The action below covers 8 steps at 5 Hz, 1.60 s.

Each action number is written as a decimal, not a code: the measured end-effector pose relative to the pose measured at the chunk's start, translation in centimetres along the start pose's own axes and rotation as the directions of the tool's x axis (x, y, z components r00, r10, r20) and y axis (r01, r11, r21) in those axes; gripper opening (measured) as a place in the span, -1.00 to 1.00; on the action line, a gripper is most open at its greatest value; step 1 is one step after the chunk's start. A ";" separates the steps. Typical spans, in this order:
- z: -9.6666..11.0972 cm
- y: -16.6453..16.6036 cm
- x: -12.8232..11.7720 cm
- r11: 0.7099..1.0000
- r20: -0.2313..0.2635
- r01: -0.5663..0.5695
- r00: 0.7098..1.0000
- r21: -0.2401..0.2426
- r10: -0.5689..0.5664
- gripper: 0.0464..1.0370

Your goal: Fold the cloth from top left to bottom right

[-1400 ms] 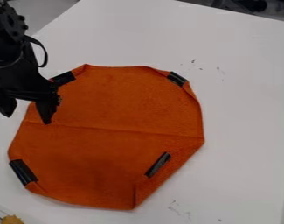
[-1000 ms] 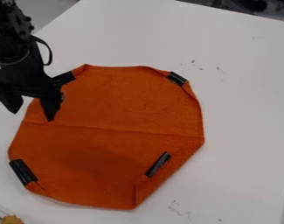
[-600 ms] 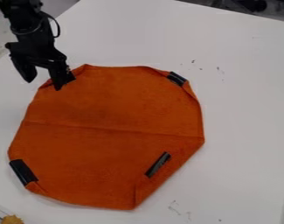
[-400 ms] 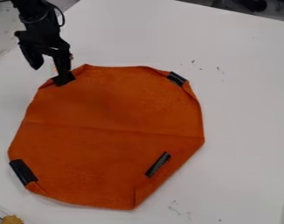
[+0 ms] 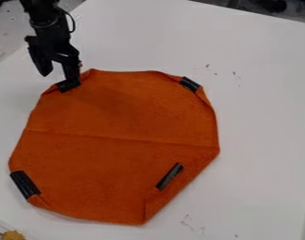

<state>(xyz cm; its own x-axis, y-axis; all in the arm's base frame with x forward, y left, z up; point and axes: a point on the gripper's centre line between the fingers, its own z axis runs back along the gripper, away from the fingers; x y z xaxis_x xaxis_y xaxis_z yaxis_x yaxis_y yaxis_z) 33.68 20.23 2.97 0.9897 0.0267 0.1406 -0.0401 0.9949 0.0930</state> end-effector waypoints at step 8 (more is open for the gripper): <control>3.3 2.4 0.3 0.991 0.024 0.015 1.000 0.132 -0.019 -0.91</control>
<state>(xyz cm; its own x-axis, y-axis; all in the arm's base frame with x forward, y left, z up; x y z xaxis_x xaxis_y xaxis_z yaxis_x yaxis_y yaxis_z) 33.41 22.28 6.49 0.9866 0.0057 0.1628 -0.0426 0.9735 0.2245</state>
